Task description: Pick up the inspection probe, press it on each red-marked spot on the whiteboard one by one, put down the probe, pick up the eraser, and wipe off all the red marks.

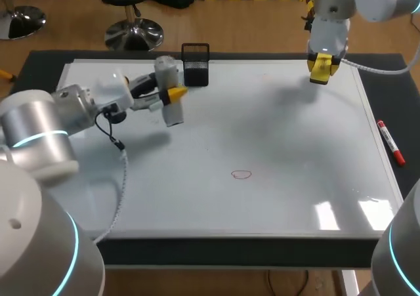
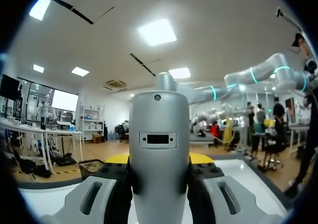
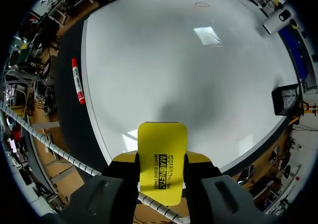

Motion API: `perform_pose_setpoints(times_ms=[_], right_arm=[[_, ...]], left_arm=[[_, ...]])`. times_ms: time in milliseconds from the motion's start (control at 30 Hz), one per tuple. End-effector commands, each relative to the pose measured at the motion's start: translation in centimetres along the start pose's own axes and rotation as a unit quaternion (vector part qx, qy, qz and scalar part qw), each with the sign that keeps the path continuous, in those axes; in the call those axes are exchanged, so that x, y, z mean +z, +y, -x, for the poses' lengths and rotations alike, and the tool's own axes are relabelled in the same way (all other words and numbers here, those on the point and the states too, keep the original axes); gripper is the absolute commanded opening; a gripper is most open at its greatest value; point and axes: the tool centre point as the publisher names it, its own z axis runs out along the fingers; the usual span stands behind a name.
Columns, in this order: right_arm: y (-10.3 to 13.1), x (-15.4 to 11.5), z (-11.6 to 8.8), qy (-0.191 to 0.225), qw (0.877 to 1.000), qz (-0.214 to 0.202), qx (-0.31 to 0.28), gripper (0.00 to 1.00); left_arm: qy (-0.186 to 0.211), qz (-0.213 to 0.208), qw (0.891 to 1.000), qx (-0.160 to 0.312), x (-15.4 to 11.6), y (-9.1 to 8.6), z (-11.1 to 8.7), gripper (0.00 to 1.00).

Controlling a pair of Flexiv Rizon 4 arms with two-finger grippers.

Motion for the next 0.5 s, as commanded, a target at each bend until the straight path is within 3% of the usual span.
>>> perform_pose_setpoints(times_ms=[33,500], right_arm=[[-0.1,-0.1,0.0,0.002,1.000,0.000,-0.001,0.00],[-0.1,-0.1,0.0,0.002,1.000,0.000,-0.001,0.00]], left_arm=[[-0.013,0.003,1.000,-0.003,-0.9,-0.5,1.0,0.00],[-0.036,0.007,0.999,-0.020,-1.8,1.0,3.4,0.00]])
